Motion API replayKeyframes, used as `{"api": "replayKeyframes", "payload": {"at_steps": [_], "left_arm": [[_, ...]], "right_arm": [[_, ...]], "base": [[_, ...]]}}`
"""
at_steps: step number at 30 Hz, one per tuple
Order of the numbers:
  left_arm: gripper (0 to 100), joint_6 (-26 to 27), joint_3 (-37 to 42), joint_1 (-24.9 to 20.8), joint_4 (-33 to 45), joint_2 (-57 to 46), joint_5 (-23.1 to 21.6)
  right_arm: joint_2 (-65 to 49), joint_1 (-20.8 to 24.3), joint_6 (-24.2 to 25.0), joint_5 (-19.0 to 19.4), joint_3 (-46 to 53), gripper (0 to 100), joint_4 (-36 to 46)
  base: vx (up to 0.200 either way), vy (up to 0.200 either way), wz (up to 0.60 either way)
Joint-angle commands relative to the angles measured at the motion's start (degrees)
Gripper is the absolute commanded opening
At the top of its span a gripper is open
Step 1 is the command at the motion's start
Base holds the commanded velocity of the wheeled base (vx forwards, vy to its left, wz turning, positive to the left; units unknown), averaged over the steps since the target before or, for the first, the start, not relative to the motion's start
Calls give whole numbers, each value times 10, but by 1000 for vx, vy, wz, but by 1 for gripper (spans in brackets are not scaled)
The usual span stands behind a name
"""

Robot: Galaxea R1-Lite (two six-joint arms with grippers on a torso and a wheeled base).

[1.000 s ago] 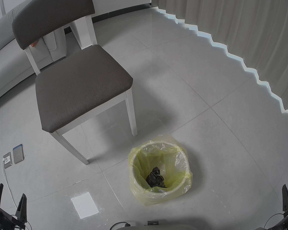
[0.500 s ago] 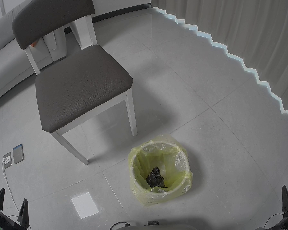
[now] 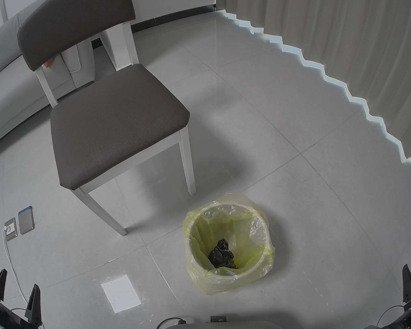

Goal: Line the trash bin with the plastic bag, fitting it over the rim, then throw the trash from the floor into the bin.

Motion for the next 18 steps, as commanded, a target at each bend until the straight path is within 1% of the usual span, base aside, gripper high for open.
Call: {"api": "replayKeyframes", "payload": {"at_steps": [1,3,5,6,7,12,18], "left_arm": [[100,1,10,0,-1,-6,0],[100,1,10,0,-1,-6,0],[100,1,10,0,-1,-6,0],[100,1,10,0,-1,-6,0],[100,1,10,0,-1,-6,0],[100,1,10,0,-1,-6,0],[100,1,10,0,-1,-6,0]], "right_arm": [[-4,1,1,-3,10,100,11],[-3,0,-19,6,6,100,42],[-3,1,-24,12,6,100,41],[-3,1,-34,32,6,100,40],[-3,2,-36,35,7,100,40],[-4,1,-19,33,9,100,34],[-4,1,-23,34,9,100,34]], "base": [[0,0,0],[0,0,0],[0,0,0],[0,0,0],[0,0,0],[0,0,0],[0,0,0]]}}
